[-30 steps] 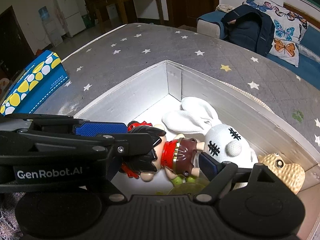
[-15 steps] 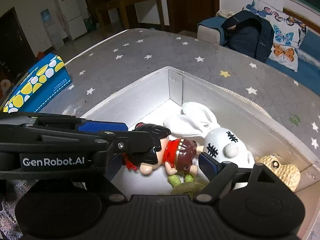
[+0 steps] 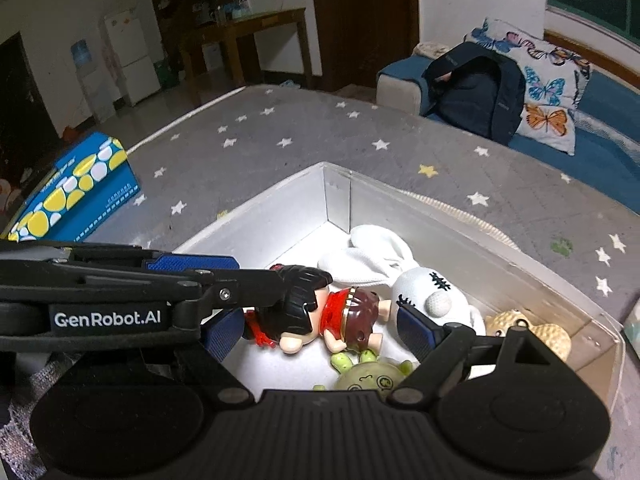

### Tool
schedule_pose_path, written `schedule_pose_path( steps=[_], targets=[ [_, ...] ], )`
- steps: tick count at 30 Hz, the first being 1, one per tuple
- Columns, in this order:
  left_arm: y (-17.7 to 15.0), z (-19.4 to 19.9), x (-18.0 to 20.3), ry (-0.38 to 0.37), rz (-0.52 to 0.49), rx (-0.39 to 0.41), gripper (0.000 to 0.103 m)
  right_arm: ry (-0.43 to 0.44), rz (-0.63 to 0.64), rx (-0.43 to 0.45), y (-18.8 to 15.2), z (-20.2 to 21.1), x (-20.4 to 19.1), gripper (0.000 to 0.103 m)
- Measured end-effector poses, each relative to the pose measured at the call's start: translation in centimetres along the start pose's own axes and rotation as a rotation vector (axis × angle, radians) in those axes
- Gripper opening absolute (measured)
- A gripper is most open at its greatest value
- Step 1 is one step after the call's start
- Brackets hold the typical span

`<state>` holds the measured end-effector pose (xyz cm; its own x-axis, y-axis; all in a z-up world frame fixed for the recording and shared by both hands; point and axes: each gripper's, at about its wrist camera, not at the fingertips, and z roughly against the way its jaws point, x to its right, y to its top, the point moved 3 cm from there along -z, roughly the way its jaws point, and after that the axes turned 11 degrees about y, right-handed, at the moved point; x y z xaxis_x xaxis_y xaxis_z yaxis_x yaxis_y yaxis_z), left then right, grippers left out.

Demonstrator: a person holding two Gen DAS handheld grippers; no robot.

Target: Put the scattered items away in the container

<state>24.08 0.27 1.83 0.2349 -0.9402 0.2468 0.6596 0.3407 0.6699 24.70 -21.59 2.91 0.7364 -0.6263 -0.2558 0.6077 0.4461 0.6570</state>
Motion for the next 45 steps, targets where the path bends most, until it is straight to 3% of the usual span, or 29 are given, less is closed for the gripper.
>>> schedule_pose_path(
  steps=[24,45],
  targets=[
    [-3.4,8.0,-0.1,-0.037,-0.094,0.113,0.04,-0.2,-0.051,0.224,-5.2,7.9,-4.6,0.087],
    [-8.3,9.7,-1.4,0.057,-0.216,0.115,0.04,-0.309,-0.143,0.275,-11.7,8.5,-8.2,0.089]
  ],
)
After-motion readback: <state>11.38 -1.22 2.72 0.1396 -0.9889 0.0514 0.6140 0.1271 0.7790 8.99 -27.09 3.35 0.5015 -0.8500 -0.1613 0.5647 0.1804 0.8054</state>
